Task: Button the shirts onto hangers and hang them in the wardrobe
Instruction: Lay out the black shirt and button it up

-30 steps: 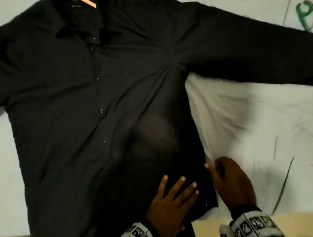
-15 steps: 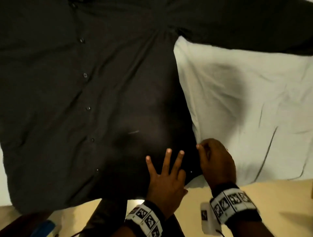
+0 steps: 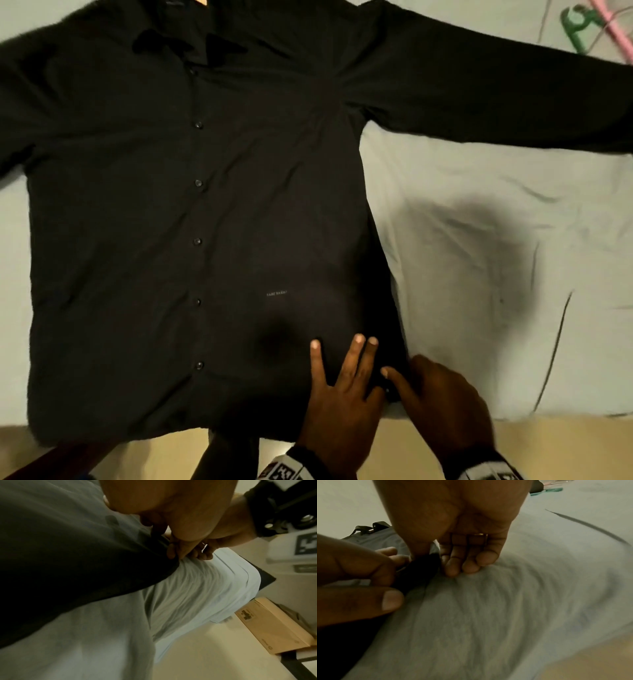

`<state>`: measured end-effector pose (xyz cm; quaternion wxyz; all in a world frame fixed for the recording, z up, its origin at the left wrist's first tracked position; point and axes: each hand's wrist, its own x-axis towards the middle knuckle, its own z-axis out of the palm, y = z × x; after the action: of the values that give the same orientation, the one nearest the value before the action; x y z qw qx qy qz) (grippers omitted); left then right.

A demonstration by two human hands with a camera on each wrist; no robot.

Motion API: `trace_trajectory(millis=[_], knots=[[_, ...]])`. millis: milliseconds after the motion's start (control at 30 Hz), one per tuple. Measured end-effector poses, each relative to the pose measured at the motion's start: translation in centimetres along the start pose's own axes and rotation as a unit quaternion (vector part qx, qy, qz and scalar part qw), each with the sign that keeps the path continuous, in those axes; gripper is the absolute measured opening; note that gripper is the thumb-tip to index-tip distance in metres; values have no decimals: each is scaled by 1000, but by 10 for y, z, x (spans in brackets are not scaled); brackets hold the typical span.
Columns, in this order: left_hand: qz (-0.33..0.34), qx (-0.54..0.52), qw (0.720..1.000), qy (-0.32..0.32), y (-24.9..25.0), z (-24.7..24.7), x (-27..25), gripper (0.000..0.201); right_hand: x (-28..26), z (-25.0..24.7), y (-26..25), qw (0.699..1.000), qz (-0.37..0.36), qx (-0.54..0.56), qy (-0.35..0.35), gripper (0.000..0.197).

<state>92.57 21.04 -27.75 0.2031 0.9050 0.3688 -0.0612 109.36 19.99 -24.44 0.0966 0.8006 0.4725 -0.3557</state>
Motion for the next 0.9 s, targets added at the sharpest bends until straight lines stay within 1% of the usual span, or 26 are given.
trace_trajectory(millis=[67, 133, 167, 200, 233, 267, 300, 333, 367, 400, 467, 533, 567, 600, 633, 667, 700, 733, 767, 800, 833, 867, 900], knots=[[39, -5, 999, -5, -10, -7, 3, 17, -5, 4, 0, 999, -6, 47, -10, 32], [86, -22, 996, 8, -29, -25, 11, 23, -6, 8, 3, 996, 0, 93, -8, 30], [92, -30, 995, 21, -45, -37, 17, 26, -6, 8, 5, 994, 6, 111, -4, 30], [80, -33, 995, 41, -66, -48, 25, 33, -6, 8, 6, 992, 16, 127, -6, 28], [46, -34, 997, 61, -91, -59, 34, 45, -7, 8, 7, 990, 33, 137, -15, 26], [-7, -39, 997, 70, -120, -70, 44, 60, -8, 8, 7, 987, 57, 145, -32, 30], [-71, -43, 994, 70, -150, -80, 54, 71, -9, 8, 7, 985, 75, 151, -46, 40], [-133, -43, 988, 65, -179, -91, 63, 78, -9, 7, 7, 981, 90, 166, -53, 52], [-182, -37, 981, 58, -206, -101, 72, 80, -9, 7, 8, 975, 103, 189, -56, 58], [-215, -24, 975, 49, -232, -110, 78, 79, -8, 6, 9, 973, 111, 193, -64, 58], [-243, 7, 970, 17, -277, -126, 88, 75, -6, 0, 3, 979, 111, 145, -94, 51], [-243, 40, 969, -25, -314, -136, 92, 75, -3, -7, -3, 985, 103, 61, -126, 48], [-237, 52, 969, -42, -327, -139, 93, 78, -2, -13, -8, 983, 105, 16, -147, 55], [-227, 58, 971, -54, -337, -142, 92, 82, -1, -21, -13, 978, 104, -36, -175, 70], [-214, 65, 973, -61, -344, -143, 92, 87, -1, -32, -18, 972, 98, -89, -193, 81], [-198, 72, 975, -67, -349, -145, 94, 91, 2, -44, -26, 970, 93, -126, -186, 77], [-179, 79, 978, -71, -353, -148, 96, 95, 9, -56, -39, 973, 88, -144, -156, 59], [-159, 86, 981, -71, -356, -150, 98, 97, 19, -68, -56, 984, 77, -128, -93, 38], [-139, 91, 984, -69, -360, -152, 102, 99, 36, -76, -76, 995, 41, -88, 8, 23], [-125, 95, 985, -69, -363, -155, 106, 102, 56, -81, -100, 991, -25, -43, 123, 14], [-113, 99, 986, -71, -366, -157, 110, 106, 79, -82, -129, 973, -88, -7, 214, 23], [-103, 103, 987, -72, -370, -158, 114, 111, 104, -83, -162, 958, -134, 7, 252, 44], [-94, 109, 987, -73, -373, -159, 117, 116, 129, -80, -195, 956, -166, -5, 242, 62]])
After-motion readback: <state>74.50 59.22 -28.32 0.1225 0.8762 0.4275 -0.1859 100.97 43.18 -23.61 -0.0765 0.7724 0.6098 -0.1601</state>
